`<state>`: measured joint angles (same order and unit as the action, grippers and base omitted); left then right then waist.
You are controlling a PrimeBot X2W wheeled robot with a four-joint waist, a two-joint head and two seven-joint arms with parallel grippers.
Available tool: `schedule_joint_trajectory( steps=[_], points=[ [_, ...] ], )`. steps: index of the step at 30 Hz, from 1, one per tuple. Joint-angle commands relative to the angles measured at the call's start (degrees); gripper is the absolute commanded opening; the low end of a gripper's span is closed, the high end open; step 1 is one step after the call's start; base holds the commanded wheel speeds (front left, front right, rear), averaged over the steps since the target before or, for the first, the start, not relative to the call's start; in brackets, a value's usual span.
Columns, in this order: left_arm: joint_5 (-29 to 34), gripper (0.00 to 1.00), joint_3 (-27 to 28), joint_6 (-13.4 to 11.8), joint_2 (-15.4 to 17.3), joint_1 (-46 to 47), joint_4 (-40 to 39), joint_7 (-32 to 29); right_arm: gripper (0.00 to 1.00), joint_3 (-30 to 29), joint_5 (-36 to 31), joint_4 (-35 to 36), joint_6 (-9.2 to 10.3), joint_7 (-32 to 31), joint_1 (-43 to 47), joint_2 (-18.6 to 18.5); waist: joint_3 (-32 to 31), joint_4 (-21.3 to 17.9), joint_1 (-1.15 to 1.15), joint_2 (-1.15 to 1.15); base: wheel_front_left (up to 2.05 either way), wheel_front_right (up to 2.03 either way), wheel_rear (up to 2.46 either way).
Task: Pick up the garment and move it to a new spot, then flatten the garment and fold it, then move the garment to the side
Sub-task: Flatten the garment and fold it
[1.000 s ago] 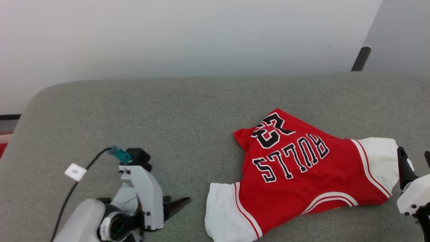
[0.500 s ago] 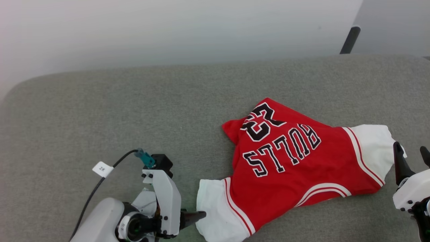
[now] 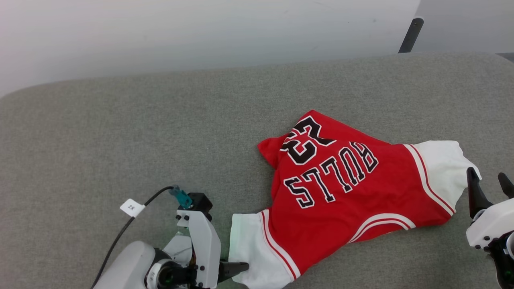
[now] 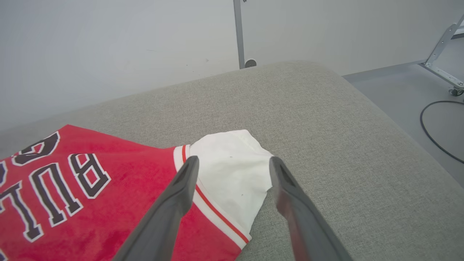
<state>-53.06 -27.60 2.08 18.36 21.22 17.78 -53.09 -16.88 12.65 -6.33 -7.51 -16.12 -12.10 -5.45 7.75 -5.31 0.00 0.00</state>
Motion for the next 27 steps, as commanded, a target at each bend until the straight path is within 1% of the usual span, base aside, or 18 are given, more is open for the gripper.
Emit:
schedule_joint_trajectory(
  steps=[1, 6, 7, 8, 9, 10, 13, 16, 20, 27],
  points=[
    [0.26, 1.00, -0.49, 0.35, 0.07, -0.57, 1.73, 0.19, 1.00, 0.06, 0.35, -0.17, 0.04, 0.42, -0.35, 0.07, 0.12, -0.01, 0.00, 0.00, 0.00, 0.00, 0.00],
    [-0.21, 1.00, -0.45, 0.14, -0.71, -0.75, 5.10, 0.66, 1.00, 0.18, 0.48, -0.52, 0.04, 0.37, -0.71, -0.05, 0.17, 0.19, 0.00, 0.00, 0.00, 0.00, 0.00],
    [-0.44, 0.84, -0.46, 0.42, -0.90, -0.57, 5.63, 0.56, 1.00, 0.20, 0.50, -0.57, 0.04, 0.36, -0.75, -0.12, 0.16, 0.26, 0.00, 0.00, 0.00, 0.00, 0.00],
    [-0.72, 0.44, -0.24, 0.75, -1.05, -0.35, 6.03, 1.06, 1.00, 0.19, 0.54, -0.62, 0.04, 0.36, -0.81, -0.18, 0.15, 0.33, 0.00, 0.00, 0.00, 0.00, 0.00],
    [-0.97, 0.21, 0.05, 0.92, -1.24, -0.06, 6.45, 1.51, 1.00, 0.23, 0.55, -0.65, 0.04, 0.36, -0.86, -0.22, 0.14, 0.40, 0.00, 0.00, 0.00, 0.00, 0.00],
    [-1.06, 0.00, 0.06, 1.22, -1.32, 0.32, 6.90, 1.58, 1.00, 0.26, 0.60, -0.71, 0.04, 0.36, -0.93, -0.22, 0.11, 0.46, 0.00, 0.00, 0.00, 0.00, 0.00],
    [-1.43, 0.00, 0.30, 2.13, -1.36, 1.23, 7.66, 2.17, 1.00, 0.30, 0.63, -0.81, 0.04, 0.34, -0.94, -0.30, -0.02, 0.68, 0.00, 0.00, 0.00, 0.00, 0.00],
    [-1.63, 0.00, 0.60, 2.74, -0.66, 2.21, 8.52, 2.38, 1.00, 0.26, 0.62, -0.89, 0.04, 0.33, -0.73, -0.32, -0.22, 0.98, 0.00, 0.00, 0.00, 0.00, 0.00],
    [-2.22, 0.00, 1.79, 2.80, 0.26, 3.46, 8.91, 2.84, 1.00, 0.09, 0.55, -0.90, 0.04, 0.23, -0.22, -0.38, -0.63, 1.42, 0.00, 0.00, 0.00, 0.00, 0.00],
    [-3.96, 0.00, 2.69, 3.06, -0.04, 3.70, 8.08, 2.30, 1.00, 0.01, 0.40, -0.92, 0.04, 0.04, 0.38, -0.06, -1.25, 2.15, 0.00, 0.00, 0.00, 0.00, 0.00]
  ],
)
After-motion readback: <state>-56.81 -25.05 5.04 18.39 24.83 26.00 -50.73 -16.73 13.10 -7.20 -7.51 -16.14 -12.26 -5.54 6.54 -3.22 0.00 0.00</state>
